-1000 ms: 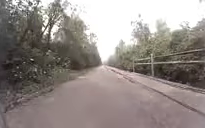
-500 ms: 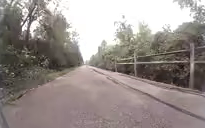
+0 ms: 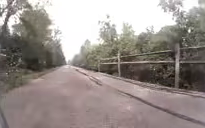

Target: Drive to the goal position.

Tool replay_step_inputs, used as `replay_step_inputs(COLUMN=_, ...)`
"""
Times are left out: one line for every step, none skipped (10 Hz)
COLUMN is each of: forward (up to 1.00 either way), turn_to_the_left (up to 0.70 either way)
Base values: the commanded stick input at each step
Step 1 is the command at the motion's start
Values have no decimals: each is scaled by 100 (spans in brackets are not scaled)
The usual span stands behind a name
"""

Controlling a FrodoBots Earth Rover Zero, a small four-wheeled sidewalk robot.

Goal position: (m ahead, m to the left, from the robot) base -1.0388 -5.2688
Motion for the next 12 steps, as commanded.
replay_step_inputs(forward=70, turn_to_the_left=-34)
replay_step_inputs(forward=70, turn_to_the_left=-34)
replay_step_inputs(forward=70, turn_to_the_left=-34)
replay_step_inputs(forward=70, turn_to_the_left=-34)
replay_step_inputs(forward=70, turn_to_the_left=-34)
replay_step_inputs(forward=70, turn_to_the_left=-34)
replay_step_inputs(forward=70, turn_to_the_left=-34)
replay_step_inputs(forward=70, turn_to_the_left=-34)
replay_step_inputs(forward=70, turn_to_the_left=-34)
replay_step_inputs(forward=70, turn_to_the_left=-34)
replay_step_inputs(forward=70, turn_to_the_left=-34)
replay_step_inputs(forward=70, turn_to_the_left=-34)
